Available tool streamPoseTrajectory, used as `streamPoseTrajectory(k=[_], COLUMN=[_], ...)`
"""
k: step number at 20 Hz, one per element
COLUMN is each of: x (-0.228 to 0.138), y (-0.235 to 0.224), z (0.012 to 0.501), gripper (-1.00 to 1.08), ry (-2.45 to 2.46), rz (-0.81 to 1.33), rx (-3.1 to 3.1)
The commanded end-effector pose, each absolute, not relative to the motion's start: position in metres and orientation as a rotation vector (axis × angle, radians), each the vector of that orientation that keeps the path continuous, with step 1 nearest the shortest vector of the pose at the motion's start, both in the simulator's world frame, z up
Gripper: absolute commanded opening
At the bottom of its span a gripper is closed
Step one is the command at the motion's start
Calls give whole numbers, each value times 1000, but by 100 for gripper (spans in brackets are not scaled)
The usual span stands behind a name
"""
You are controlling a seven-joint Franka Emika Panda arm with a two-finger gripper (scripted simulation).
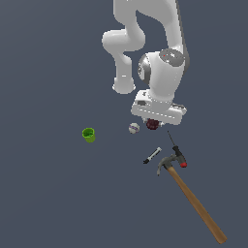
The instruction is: Pick up a designated object from a clutter of objects.
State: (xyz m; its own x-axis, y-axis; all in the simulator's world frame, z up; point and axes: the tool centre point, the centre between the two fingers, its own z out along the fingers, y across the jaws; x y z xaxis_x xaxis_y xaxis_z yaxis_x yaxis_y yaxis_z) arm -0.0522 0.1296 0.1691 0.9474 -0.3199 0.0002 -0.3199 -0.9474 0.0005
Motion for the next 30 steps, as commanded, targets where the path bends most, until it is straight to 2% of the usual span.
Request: streamPoseTrajectory(k=[1, 19, 30], x=[-55, -69, -70], y=[135, 173, 186], z=[195, 371, 431], gripper=[-100, -100, -100], ry=[-509, -510, -511], rz=[1, 0, 0], rx=[3100, 3100, 3100])
